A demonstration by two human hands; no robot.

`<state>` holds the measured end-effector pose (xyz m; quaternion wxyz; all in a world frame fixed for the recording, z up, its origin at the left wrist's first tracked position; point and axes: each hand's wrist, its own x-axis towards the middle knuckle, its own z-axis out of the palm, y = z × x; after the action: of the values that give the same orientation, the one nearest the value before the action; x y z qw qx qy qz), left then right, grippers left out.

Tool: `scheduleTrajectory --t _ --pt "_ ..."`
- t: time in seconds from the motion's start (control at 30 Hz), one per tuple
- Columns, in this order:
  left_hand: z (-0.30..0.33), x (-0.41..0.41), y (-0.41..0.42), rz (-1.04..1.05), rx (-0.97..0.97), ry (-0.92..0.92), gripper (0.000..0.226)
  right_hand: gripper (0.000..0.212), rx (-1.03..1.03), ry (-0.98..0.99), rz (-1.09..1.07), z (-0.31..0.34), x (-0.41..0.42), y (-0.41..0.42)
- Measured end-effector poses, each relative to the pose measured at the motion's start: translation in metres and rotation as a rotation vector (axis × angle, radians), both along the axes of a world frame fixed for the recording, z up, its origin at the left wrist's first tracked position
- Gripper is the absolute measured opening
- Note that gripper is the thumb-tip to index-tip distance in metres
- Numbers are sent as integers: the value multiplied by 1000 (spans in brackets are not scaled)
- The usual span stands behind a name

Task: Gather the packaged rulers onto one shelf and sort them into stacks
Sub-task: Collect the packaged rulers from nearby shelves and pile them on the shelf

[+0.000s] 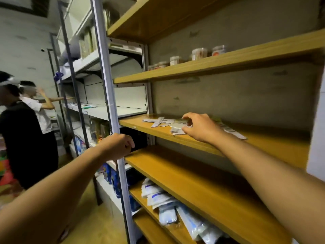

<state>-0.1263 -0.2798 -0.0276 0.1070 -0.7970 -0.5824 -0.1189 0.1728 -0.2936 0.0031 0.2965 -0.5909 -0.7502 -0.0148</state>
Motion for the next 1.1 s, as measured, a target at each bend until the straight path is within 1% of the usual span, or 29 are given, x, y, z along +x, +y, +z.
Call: scheduleTrajectory --t 0.13,0.2,0.3,0.4,0.5,0.6,0.67,0.77,0.83,0.87,0.97,1.1 --pt "16 -7 59 -38 78 -81 23 41 -60 54 -104 0 4 70" --pt "16 -2 77 -76 121 -128 22 41 -66 97 -153 0 5 97" --pt "12 3 106 -131 140 -125 21 41 -68 109 -231 1 5 127" --pt "16 5 146 -125 123 -165 22 28 -93 94 -291 2 5 155" --pt "16 13 184 -127 60 -220 26 26 -79 36 -348 -3 -2 173" --pt "12 26 218 -132 21 -273 31 33 -57 -28 -423 -9 -11 184" --pt "10 35 243 -122 -54 -307 30 45 -80 -63 -487 -10 -15 194" --pt "8 47 279 -117 -168 -339 32 69 -218 -65 -580 -13 -22 212" --pt "10 56 293 -88 -216 -320 37 80 -301 -86 -619 -15 -26 223" --pt "11 60 295 -70 -222 -293 39 81 -327 -107 -624 -14 -28 227" --pt "19 68 295 -53 -243 -249 42 73 -367 -113 -609 -2 -36 229" --pt "31 62 300 -40 -417 -243 43 78 -439 -17 -567 9 -43 226"
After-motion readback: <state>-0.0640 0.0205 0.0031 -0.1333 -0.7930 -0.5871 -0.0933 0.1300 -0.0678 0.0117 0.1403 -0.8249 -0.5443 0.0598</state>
